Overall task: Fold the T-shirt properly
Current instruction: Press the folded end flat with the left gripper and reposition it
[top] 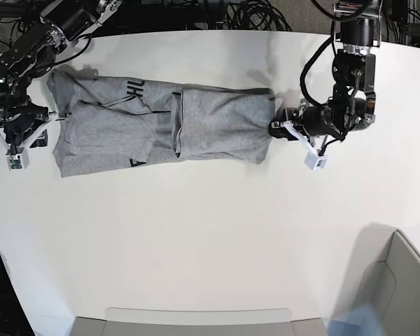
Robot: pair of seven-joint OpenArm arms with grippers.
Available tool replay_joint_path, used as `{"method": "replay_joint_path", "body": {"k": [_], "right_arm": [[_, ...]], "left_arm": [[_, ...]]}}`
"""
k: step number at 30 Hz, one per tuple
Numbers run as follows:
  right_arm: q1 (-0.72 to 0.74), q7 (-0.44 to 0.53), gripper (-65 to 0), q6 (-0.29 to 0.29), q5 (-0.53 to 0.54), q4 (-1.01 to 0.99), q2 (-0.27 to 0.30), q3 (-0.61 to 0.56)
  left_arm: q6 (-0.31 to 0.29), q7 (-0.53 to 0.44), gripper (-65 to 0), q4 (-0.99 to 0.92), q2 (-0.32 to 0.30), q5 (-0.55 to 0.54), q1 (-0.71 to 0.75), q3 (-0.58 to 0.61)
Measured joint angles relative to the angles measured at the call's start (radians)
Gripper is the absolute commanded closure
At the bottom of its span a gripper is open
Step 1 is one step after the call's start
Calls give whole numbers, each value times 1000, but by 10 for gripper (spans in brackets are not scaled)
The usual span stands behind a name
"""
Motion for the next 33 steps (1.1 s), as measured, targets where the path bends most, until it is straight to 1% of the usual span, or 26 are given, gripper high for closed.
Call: {"method": "replay_joint_path", "body": {"k": [3, 4, 7, 10, 12, 15, 18, 19, 20, 23, 25, 27, 30, 33], "right_arm": [[0, -7, -122, 0, 25, -35, 39, 73], [-2, -10, -122, 0, 32, -51, 53, 84], [-3, -8, -122, 0, 66, -103, 88, 107], [-3, -5, -122, 0, 87, -140, 111, 147], [-9, -5, -122, 0, 107, -168, 124, 167], [-35, -7, -122, 0, 171, -216, 149, 165], [-33, -10, -123, 0, 199, -270, 166, 162], [-34, -10, -123, 0, 198, -279, 168, 162], [-32, -10, -123, 0, 196, -291, 174, 162], [-32, -7, -124, 0, 245, -331, 174, 153], [-36, -11, -124, 0, 274, -367, 178, 125], [-35, -12, -124, 0, 341, -397, 184, 100], [-32, -6, -124, 0, 439, -431, 191, 58], [-36, -7, -124, 0, 529, -465, 187, 36]], "left_arm": [[5, 10, -125, 92, 0, 8, 16, -2], [-6, 12, -125, 135, 1, 0, 18, -1], [-3, -1, -125, 251, 15, -10, 18, 15], [-3, 2, -126, 266, 26, -5, 23, 64], [-4, 4, -126, 235, 22, 6, 25, 151], [-3, 12, -126, 136, 23, 8, -20, 288], [-5, -27, -126, 39, 28, -9, -76, 353], [-5, -44, -126, 9, 27, -11, -89, 366], [-15, -66, -126, -27, 22, -37, -104, 383], [-37, -76, -125, -129, 19, -97, -145, 403], [-41, -81, -125, -173, 5, -98, -150, 402], [-42, -96, -125, -188, -6, -104, -157, 404], [-53, -150, -125, -189, -41, -123, -152, 409], [-53, -157, -125, -189, -74, -121, -155, 408]]}}
